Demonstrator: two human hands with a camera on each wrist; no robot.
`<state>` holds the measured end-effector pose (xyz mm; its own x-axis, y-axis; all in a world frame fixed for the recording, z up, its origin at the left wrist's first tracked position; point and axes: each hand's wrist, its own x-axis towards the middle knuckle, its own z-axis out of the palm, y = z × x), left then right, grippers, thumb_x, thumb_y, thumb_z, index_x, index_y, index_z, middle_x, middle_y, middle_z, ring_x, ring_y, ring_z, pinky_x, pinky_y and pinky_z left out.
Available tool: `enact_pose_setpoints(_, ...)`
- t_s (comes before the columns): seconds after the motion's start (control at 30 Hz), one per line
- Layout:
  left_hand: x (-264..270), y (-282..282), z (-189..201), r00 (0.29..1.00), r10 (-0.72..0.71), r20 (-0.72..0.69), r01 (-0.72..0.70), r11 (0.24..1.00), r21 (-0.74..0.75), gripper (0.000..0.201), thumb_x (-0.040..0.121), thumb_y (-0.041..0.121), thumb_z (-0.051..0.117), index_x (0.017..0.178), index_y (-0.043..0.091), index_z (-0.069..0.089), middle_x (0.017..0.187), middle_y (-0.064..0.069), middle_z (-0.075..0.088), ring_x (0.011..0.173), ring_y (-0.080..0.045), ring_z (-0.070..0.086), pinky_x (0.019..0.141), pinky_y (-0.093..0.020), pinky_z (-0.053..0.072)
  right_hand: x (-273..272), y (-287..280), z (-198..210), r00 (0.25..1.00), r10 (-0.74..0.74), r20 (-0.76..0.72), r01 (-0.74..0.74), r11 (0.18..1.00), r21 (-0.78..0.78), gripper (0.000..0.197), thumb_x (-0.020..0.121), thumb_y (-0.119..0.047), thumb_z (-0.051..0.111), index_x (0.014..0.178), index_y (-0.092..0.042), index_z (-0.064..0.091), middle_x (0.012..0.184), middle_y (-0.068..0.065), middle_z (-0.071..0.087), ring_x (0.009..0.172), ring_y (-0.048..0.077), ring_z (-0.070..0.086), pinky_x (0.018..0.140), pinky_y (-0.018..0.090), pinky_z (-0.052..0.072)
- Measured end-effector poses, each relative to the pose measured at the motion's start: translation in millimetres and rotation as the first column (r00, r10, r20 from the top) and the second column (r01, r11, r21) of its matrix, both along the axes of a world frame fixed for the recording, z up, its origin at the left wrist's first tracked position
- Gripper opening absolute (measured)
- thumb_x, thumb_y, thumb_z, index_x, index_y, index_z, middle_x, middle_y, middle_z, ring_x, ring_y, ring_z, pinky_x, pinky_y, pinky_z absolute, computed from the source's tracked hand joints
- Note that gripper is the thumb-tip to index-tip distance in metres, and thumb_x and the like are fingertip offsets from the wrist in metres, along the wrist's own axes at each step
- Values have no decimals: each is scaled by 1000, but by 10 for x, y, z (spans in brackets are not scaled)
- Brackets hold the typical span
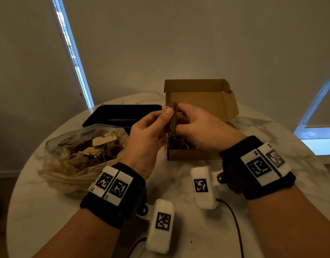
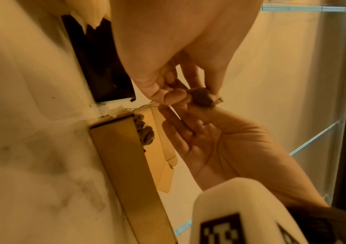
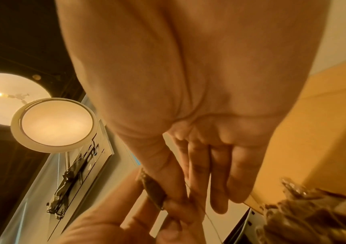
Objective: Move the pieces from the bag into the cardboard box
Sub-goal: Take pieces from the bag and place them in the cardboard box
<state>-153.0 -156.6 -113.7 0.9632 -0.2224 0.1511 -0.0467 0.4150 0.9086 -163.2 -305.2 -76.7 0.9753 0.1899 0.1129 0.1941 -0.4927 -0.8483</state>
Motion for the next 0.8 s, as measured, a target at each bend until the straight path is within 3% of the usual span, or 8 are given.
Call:
enact_pose_setpoints(0.13,7,16,7,999,35,18,-34,998,-57,25,96,24,66,112,5,71,104,-14,73,92,-19,69,72,-25,57,-28,-7,-9,999,-42,0,42,998,54,25,99,-21,64,124,-19,66,108,-1,75,101,11,72,96,32,56)
enact_pose_setpoints(0.23,19,34,3,997,75,2,-74,993,-88,20,97,24,65,109,10,70,96,-7,71,87,-16,68,69,-26,57,-45,-8,-13,999,-45,-24,48,991,127,13,99,-21,64,108,-17,72,94,1,76,89,14,75,88,34,59)
enact_pose_setpoints(0.37,36,45,-9,988,154,-20,-155,984,-90,8,98,25,63,99,18,67,88,2,71,82,-9,67,70,-25,51,-48,-2,9,999,-35,-40,41,983,181,9,99,-19,63,100,-16,71,80,-1,69,71,15,69,74,30,56)
enact_pose_setpoints(0.43,52,41,-24,977,210,-39,-212,973,-86,7,98,24,63,101,19,65,95,0,71,85,-9,67,70,-24,50,-51,-5,18,998,-34,-50,43,984,174,10,99,-19,62,97,-17,71,76,-1,66,67,14,65,72,32,55)
enact_pose_setpoints(0.53,97,48,-66,956,283,-75,-288,956,-64,8,98,23,64,103,17,64,110,-6,73,95,-14,67,71,-25,51,-54,-29,45,997,-78,17,76,992,100,18,100,-23,58,88,-23,71,82,1,71,72,15,65,74,34,54)
enact_pose_setpoints(0.6,116,57,-90,951,294,-98,-299,953,-40,6,97,21,66,101,16,64,106,-7,74,91,-13,67,68,-24,52,-59,-47,77,987,-112,114,97,986,133,20,100,-22,56,86,-24,70,85,1,75,81,21,69,79,38,56)
enact_pose_setpoints(0.7,94,41,-100,974,207,-91,-207,978,8,9,94,15,69,103,14,65,95,-4,73,77,-8,67,62,-21,52,-67,-56,117,951,-156,266,101,973,207,16,101,-18,56,91,-21,69,78,-3,73,79,12,69,84,33,56)
enact_pose_setpoints(0.8,25,-10,-72,999,10,-53,-6,996,88,13,92,16,71,104,12,68,88,1,74,74,-5,68,64,-21,50,-52,-53,119,928,-187,321,99,957,274,14,101,-16,57,92,-18,67,73,-4,68,72,15,66,78,36,60)
